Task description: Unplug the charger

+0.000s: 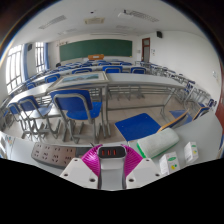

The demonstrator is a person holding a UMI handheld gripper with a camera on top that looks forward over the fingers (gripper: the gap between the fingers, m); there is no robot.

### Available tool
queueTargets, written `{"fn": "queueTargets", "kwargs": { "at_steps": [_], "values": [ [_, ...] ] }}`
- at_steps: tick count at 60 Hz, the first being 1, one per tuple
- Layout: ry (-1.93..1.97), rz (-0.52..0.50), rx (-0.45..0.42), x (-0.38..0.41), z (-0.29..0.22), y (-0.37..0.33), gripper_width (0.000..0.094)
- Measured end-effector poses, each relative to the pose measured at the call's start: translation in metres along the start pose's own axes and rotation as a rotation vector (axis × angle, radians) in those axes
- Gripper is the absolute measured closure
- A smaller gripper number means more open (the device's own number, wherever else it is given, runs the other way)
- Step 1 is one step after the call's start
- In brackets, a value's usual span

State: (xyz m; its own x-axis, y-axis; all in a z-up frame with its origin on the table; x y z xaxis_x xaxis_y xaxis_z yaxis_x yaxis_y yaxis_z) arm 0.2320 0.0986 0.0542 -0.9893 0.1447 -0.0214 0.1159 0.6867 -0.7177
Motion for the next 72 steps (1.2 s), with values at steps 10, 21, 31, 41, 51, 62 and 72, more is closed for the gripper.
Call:
{"fn": "queueTargets", "kwargs": {
  "at_steps": [10, 21, 31, 41, 51, 62, 72],
  "values": [
    [-0.007, -0.030, 0.083, -0.014, 0.034, 0.018, 0.0540],
    [-0.052, 0.008, 0.011, -0.028, 0.019, 0.011, 0.0100],
    [-0.066, 0.016, -0.059, -0.024, 0.011, -0.031, 0.0087],
    [-0.053, 0.015, -0.121, -0.013, 0.014, -0.102, 0.0084],
    [-0.064, 0.044, -0.173, 0.003, 0.044, -0.186, 0.0083],
    [-0.062, 0.061, -0.187, 0.018, 0.096, -0.277, 0.0085],
    [-0.055, 0.062, -0.193, 0.027, 0.126, -0.331, 0.0084]
  ]
}}
Point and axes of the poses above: the point between the fingertips, and its own axes, seen from behind it with the camera up: x to the left, z down, y forward, the way the camera looks, the point moved 2 cm from there along -y, backward, against the way the camera looks, and after that the axes turned 9 degrees about x, right-handed, at the moved point
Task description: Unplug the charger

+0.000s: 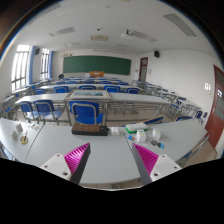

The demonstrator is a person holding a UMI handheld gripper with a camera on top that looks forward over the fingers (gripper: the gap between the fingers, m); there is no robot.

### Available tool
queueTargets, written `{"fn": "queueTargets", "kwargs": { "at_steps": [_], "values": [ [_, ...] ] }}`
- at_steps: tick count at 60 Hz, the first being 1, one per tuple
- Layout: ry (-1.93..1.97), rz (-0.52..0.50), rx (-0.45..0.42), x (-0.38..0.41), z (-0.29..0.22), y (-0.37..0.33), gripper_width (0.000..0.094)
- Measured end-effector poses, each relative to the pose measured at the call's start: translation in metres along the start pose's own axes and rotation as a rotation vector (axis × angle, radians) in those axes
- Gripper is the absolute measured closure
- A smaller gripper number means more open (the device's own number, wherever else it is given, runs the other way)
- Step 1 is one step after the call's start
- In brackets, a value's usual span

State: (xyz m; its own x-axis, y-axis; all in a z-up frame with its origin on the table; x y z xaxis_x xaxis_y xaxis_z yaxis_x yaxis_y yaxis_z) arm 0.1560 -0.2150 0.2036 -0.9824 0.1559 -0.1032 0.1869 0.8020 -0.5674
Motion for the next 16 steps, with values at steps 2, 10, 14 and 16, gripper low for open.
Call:
{"fn": "queueTargets", "kwargs": {
  "at_steps": [2, 10, 14, 16],
  "values": [
    [0.002, 0.002, -0.002, 0.000, 0.001, -0.008, 0.0085],
    [0.005, 0.008, -0.023, 0.002, 0.000, -0.032, 0.0085],
    [0.003, 0.007, -0.031, 0.004, -0.002, -0.038, 0.0085],
    [0.004, 0.005, -0.030, 0.005, -0.003, -0.040, 0.0084]
  ]
}}
Point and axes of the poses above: the point between the fingertips, and its own axes, seen from behind it with the camera up: x to the left, z down, y forward, the way the camera looks, the point moved 2 cm from there along -y, backward, against the way the camera looks, and after that the axes turned 9 degrees about x, right-handed, at the moved point
